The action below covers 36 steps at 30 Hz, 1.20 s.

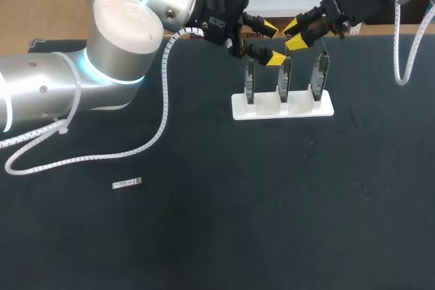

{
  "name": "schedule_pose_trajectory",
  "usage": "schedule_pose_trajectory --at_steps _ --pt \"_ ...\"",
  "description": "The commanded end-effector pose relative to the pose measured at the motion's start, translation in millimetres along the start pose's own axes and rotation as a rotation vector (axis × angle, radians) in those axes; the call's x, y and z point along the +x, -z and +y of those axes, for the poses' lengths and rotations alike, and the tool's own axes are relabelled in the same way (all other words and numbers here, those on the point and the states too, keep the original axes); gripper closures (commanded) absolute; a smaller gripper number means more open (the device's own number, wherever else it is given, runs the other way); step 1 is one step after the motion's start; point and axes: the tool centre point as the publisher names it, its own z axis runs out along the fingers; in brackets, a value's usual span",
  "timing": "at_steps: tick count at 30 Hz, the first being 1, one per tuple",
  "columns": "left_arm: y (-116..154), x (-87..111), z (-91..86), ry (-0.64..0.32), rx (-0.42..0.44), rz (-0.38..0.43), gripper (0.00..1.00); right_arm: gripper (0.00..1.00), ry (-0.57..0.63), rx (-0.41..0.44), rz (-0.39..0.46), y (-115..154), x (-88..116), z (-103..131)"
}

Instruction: Pick up the optical module with the left hand, and insert it into the network port with the right hand.

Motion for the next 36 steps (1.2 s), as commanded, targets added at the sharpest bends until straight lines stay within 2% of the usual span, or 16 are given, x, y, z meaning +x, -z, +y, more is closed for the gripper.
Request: schedule_pose_trajectory --at_steps 1,19,20,21,28,36 --pt "-0.6 -1.1 1.7 0.002 0.003 0.006 0.00 0.00 -0.003 0.007 -0.006 4.9 0.8 4.4" --pt "-0.6 -1.1 1.7 0.002 0.003 0.006 0.00 0.01 0.010 -0.030 -0.072 29.2 0.3 2.8" --pt "-0.6 -1.1 1.7 0.002 0.003 0.006 0.00 0.78 0.011 -0.024 -0.073 29.4 -0.2 2.7" --pt "-0.6 -1.1 1.7 0.002 0.003 0.006 0.00 1.00 0.013 -0.020 -0.074 29.8 -0.8 2.6" --pt "-0.6 -1.1 1.7 0.002 0.003 0.006 0.00 1.00 0.034 0.004 -0.090 29.7 -9.7 0.9" --pt "-0.6 -1.1 1.7 0.002 0.003 0.006 0.00 1.00 0.061 -0.012 -0.091 21.8 -17.5 -4.7"
